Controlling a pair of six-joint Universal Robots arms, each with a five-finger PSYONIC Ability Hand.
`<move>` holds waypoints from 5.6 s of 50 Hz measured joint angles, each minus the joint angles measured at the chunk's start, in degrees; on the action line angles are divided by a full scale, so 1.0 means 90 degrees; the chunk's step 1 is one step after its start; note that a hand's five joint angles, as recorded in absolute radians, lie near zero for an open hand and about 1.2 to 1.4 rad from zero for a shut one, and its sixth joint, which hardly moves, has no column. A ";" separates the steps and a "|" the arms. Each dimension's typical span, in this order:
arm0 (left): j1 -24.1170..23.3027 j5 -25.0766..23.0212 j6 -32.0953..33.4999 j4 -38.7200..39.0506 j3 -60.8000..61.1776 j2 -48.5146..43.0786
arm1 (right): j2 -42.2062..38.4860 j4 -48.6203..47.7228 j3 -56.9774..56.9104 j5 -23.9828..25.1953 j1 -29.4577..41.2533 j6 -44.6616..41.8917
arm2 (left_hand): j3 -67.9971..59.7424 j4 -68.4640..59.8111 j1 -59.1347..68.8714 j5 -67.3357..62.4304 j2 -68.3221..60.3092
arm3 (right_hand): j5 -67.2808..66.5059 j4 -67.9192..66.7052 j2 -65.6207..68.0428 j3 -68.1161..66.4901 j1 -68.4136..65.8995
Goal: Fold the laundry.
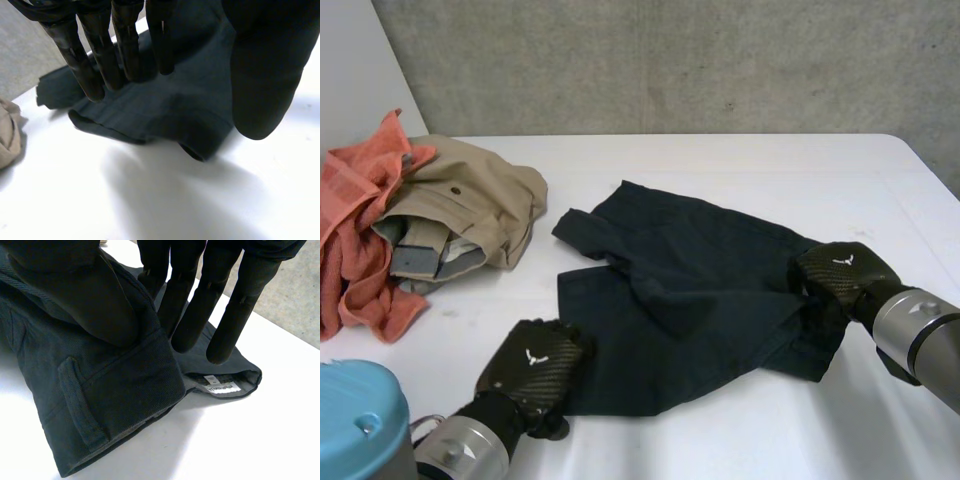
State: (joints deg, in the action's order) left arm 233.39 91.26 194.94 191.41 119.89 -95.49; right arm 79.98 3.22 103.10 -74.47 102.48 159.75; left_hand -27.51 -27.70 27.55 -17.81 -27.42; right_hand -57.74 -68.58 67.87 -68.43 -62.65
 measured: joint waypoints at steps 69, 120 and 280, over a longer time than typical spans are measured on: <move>0.0182 0.0511 0.2775 0.0521 -0.5249 -0.3214 | -0.1128 -0.0884 -0.1636 -0.1305 0.0578 -0.2342 | -0.4507 -0.4558 0.4056 -0.4319 -0.4557 | -0.0031 -0.0001 0.0000 0.0000 0.0007; 0.0018 0.0527 0.2780 0.1975 -0.4565 -0.3185 | -0.1602 -0.1671 -0.0678 -0.1581 -0.0268 -0.0852 | 0.1727 0.1786 -0.1820 0.1668 0.1771 | 0.0259 0.0021 -0.0097 0.0090 0.0110; -0.0539 -0.3161 -0.0527 -0.1650 -0.6291 -0.1728 | -0.6810 -0.0737 -0.9266 -0.1567 -0.2206 0.1342 | 0.1446 0.1532 -0.1509 0.1605 0.1494 | 0.0079 0.0008 -0.0091 0.0096 -0.0024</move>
State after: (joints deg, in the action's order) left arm 228.54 62.81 190.20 176.57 63.27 -111.04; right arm 18.69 -3.41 19.71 -88.58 82.63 171.83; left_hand -14.50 -13.91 13.97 -3.36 -13.98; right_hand -57.03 -68.51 67.06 -67.57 -62.87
